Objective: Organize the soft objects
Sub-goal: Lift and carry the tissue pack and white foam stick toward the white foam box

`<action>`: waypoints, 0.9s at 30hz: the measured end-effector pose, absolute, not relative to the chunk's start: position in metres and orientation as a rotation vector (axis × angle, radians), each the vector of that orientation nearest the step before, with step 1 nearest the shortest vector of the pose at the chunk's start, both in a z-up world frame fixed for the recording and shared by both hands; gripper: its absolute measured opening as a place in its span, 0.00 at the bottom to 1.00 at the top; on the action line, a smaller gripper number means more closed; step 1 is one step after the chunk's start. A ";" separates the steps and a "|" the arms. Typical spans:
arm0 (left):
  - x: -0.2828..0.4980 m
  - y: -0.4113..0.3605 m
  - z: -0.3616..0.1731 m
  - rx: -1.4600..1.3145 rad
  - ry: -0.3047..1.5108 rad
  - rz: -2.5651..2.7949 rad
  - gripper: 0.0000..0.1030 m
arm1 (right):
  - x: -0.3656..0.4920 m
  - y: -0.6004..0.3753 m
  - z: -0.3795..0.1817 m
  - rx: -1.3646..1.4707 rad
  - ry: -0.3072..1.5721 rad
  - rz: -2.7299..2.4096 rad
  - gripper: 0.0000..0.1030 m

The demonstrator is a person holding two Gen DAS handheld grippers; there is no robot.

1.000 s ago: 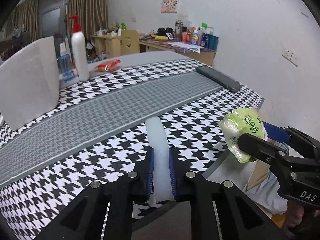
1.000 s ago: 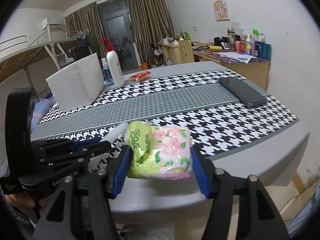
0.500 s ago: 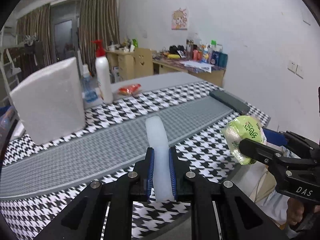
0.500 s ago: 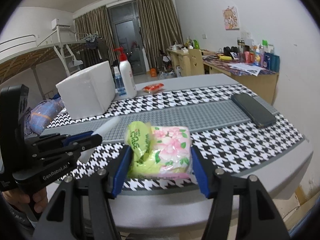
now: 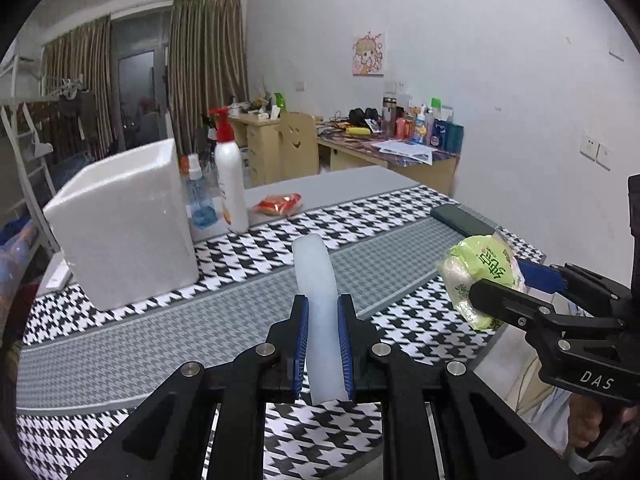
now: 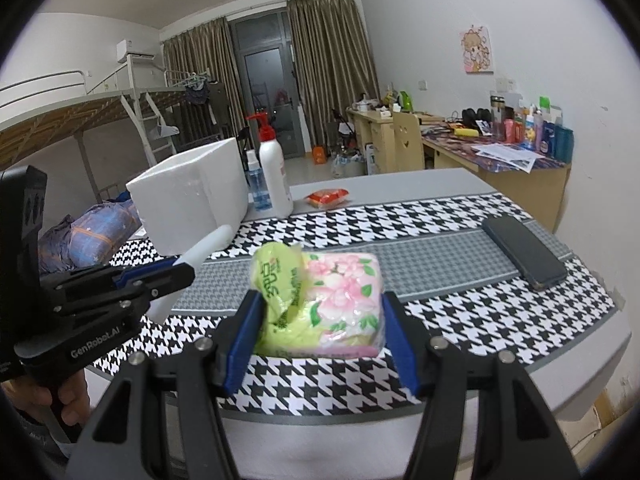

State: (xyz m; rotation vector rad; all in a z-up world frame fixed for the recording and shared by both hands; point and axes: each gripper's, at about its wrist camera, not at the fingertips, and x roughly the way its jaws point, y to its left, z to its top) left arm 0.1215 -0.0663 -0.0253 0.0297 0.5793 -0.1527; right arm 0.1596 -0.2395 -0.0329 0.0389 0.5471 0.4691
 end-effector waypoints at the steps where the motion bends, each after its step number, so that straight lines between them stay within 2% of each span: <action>1: 0.121 -0.065 -0.023 0.033 0.573 -0.148 0.15 | 0.161 -0.238 -0.031 0.036 0.542 0.472 0.62; 27: 0.146 -0.020 0.034 0.021 0.467 -0.015 0.15 | 0.191 -0.198 0.017 0.032 0.459 0.547 0.62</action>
